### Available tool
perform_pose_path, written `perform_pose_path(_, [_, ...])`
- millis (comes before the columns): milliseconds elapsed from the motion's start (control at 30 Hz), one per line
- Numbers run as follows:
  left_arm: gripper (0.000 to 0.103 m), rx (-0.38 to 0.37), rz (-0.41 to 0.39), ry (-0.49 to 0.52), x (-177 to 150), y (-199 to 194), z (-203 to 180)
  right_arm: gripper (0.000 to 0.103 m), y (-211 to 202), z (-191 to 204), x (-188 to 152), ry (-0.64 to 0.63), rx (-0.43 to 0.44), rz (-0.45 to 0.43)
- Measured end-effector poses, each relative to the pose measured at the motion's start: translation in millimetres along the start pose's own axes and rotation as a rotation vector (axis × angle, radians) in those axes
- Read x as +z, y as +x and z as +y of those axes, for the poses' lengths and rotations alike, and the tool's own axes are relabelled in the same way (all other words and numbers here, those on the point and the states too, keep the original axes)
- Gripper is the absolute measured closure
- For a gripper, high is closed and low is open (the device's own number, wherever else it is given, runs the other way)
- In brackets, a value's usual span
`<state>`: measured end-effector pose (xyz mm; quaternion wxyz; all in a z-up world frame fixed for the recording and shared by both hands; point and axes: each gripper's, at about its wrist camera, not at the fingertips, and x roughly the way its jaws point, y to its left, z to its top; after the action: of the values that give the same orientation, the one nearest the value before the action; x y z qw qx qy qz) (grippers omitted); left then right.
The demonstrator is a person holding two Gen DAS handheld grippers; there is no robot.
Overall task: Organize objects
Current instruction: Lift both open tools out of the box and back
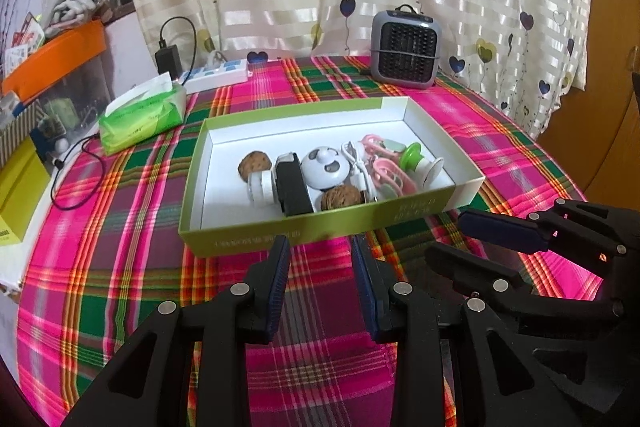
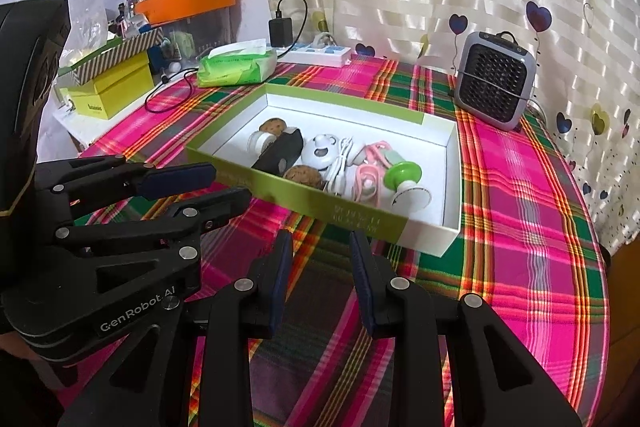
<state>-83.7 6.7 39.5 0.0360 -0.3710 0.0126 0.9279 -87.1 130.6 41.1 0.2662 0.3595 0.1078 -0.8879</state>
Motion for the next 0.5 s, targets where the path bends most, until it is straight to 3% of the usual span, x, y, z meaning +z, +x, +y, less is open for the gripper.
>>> perform_pose_path(500, [0.073, 0.018, 0.089, -0.007, -4.8, 32.4, 1.8, 0.071, 29.0, -6.2, -6.7, 0.007, -0.005, 0.083])
